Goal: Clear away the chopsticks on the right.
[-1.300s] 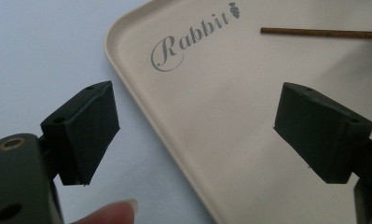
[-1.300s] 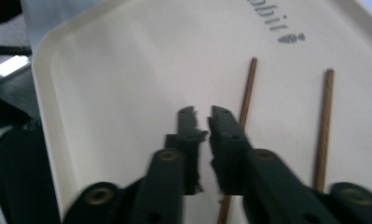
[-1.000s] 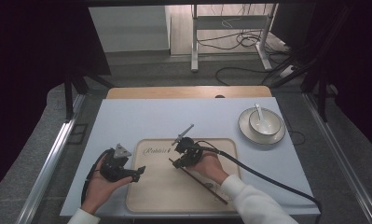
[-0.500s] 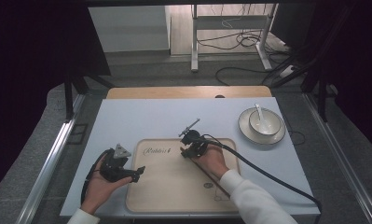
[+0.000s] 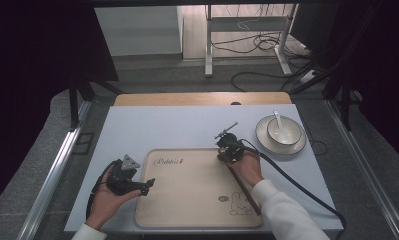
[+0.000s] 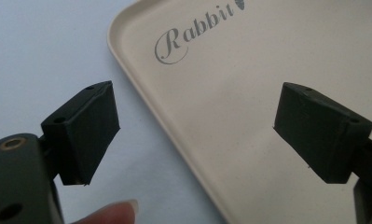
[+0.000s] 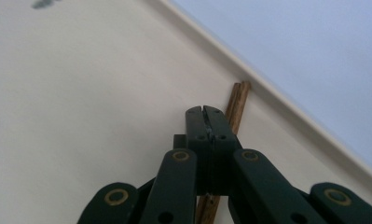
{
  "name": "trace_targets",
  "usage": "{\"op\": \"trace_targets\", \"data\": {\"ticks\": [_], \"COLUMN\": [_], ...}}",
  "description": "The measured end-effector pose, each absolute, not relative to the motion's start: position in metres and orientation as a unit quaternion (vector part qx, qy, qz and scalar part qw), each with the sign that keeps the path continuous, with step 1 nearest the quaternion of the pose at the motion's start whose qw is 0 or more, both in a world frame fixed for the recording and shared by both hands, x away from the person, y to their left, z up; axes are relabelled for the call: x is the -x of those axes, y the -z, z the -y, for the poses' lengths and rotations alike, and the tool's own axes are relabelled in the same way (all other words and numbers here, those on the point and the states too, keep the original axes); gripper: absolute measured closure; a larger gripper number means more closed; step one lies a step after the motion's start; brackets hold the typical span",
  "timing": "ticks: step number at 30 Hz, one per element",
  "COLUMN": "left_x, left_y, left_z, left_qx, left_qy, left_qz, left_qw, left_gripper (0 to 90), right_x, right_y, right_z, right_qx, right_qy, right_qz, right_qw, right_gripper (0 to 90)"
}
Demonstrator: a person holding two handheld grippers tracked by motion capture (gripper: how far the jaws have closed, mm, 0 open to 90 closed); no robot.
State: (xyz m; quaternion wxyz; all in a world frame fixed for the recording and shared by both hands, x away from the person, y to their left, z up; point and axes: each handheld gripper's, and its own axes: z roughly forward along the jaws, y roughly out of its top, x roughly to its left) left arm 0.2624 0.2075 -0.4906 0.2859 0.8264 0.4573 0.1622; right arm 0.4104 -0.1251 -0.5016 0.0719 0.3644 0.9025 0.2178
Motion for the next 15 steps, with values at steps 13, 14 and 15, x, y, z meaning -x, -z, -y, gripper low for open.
{"op": "trace_targets", "data": {"ticks": [13, 14, 15], "left_x": [-0.265, -0.265, -0.265], "left_y": [0.489, 0.489, 0.488], "left_z": [-0.207, -0.207, -0.207], "left_qx": [-0.825, -0.825, -0.825], "left_qy": [-0.160, -0.161, -0.162], "left_qz": [-0.458, -0.459, -0.460], "left_qw": [0.289, 0.288, 0.288], "left_gripper": [13.9, 13.9, 13.9], "right_x": [-0.406, -0.406, -0.406], "right_y": [0.498, 0.498, 0.499], "right_z": [0.181, 0.183, 0.184], "right_qx": [-0.408, -0.408, -0.406], "right_qy": [-0.208, -0.210, -0.213], "right_qz": [-0.884, -0.884, -0.884], "right_qw": [0.090, 0.088, 0.088], "right_gripper": [89.3, 89.2, 89.2]}}
